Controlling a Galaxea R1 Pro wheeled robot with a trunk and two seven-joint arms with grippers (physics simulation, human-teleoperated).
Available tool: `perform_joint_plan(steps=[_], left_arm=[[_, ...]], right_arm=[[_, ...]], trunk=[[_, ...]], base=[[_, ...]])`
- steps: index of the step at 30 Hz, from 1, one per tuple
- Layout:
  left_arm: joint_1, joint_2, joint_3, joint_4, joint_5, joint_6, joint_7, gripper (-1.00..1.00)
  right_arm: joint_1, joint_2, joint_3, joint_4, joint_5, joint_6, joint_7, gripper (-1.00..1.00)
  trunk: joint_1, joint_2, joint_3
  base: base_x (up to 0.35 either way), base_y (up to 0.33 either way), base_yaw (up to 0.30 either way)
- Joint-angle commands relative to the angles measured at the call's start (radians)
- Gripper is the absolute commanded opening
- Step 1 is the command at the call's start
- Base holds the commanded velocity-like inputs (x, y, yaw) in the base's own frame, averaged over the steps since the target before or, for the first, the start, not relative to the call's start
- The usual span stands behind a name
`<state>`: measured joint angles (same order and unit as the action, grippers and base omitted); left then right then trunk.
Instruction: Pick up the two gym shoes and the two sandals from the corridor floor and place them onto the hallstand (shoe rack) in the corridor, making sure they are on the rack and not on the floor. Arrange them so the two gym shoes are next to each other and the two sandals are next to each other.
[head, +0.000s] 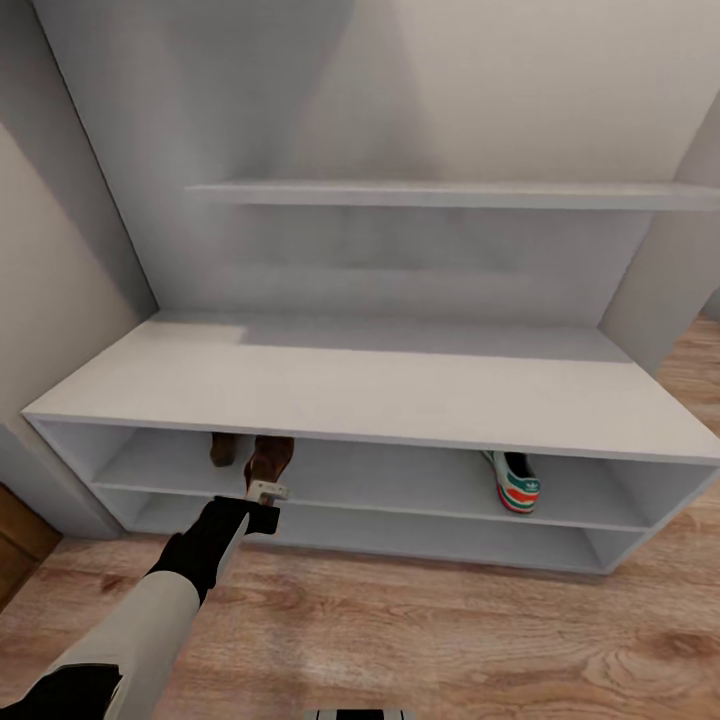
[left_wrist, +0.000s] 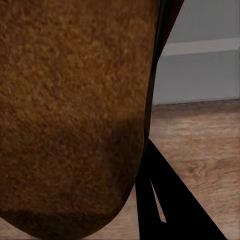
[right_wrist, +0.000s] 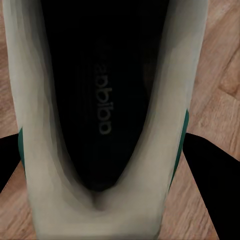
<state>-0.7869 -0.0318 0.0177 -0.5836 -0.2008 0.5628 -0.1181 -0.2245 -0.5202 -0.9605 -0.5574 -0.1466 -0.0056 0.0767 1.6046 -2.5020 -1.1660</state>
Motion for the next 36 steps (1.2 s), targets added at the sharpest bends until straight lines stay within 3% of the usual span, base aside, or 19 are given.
perform_joint_plan(steps=[1,36], left_arm=[[0.0,0.0,0.002,-0.002,-0.014,0.005,-0.011,-1.0],[0.005,0.002,0.002,0.001,-0.015,0.003,-0.009,-1.0]], right_arm=[[-0.001,0.0,-0.004,0.001,-0.01,-0.001,0.008,-1.0],[-0.001,0.0,-0.004,0.001,-0.01,-0.001,0.008,-1.0]], trunk=[[0.0,0.0,-0.001],[0.0,0.0,-0.001]], base=[[0.077,0.006,0.0],[0.109,0.044,0.0]])
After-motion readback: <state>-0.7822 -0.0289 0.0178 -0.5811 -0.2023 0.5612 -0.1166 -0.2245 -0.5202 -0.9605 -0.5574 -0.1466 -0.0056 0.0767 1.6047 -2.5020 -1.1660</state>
